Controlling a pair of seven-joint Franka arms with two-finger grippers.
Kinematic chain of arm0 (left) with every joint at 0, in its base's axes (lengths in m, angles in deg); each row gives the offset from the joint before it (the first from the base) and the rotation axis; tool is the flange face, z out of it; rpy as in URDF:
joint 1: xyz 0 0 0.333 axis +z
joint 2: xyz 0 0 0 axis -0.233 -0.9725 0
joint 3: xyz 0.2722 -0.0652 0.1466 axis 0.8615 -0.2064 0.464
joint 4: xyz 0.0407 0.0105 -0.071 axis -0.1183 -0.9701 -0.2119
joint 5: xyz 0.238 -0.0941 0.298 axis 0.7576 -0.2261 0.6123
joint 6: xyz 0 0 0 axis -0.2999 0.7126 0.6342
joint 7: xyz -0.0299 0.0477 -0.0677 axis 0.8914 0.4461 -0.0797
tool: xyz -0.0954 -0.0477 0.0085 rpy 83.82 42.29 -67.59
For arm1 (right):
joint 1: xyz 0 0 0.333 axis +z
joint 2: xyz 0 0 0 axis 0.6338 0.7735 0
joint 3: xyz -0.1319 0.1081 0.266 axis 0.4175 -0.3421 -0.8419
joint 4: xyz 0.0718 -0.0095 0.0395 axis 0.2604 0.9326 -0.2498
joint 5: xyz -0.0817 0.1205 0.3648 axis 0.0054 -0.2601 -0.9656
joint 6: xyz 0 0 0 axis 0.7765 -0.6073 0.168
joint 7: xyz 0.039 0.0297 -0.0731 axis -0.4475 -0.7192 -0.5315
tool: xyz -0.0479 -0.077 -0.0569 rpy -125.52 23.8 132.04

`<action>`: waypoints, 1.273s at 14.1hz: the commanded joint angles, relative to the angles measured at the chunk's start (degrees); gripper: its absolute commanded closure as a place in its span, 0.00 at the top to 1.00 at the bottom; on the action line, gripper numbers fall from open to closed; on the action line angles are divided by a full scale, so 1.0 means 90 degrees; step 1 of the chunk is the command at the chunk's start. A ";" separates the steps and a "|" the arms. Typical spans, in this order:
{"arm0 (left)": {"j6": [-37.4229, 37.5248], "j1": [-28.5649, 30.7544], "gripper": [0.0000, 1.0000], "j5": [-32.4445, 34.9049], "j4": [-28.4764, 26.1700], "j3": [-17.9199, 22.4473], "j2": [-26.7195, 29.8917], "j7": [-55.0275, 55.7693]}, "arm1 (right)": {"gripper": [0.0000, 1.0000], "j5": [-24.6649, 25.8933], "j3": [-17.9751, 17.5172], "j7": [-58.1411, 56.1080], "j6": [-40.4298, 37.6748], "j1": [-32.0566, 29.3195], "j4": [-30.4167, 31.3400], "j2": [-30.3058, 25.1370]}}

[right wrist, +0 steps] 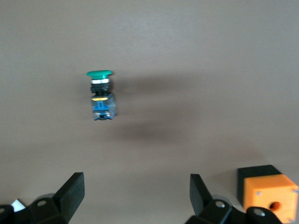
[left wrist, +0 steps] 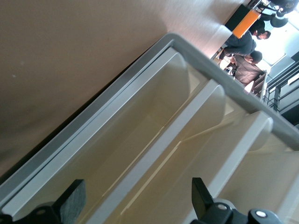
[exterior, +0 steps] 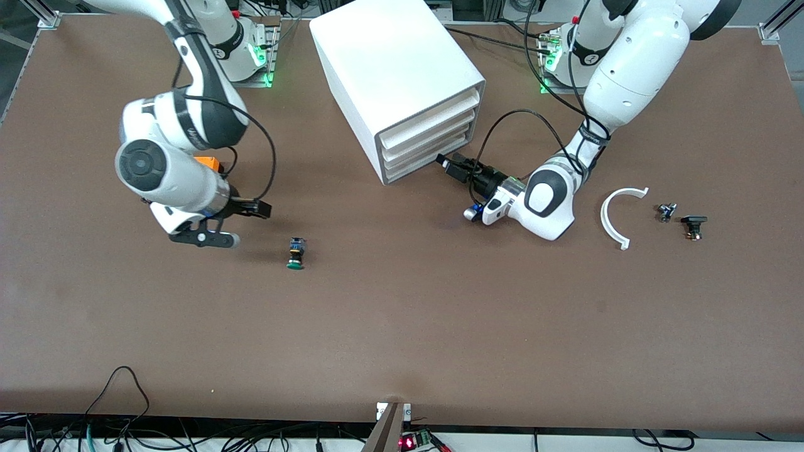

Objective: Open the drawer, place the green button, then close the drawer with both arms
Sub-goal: 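Pull the drawer open with the left gripper while the right gripper grasps the button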

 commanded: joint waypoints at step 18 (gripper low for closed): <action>-0.0310 0.0908 0.00 0.0970 0.0780 0.0225 0.0151 -0.1058 | 1.00 0.0736 -0.0288 0.0333 0.2209 0.0274 0.0030 0.1692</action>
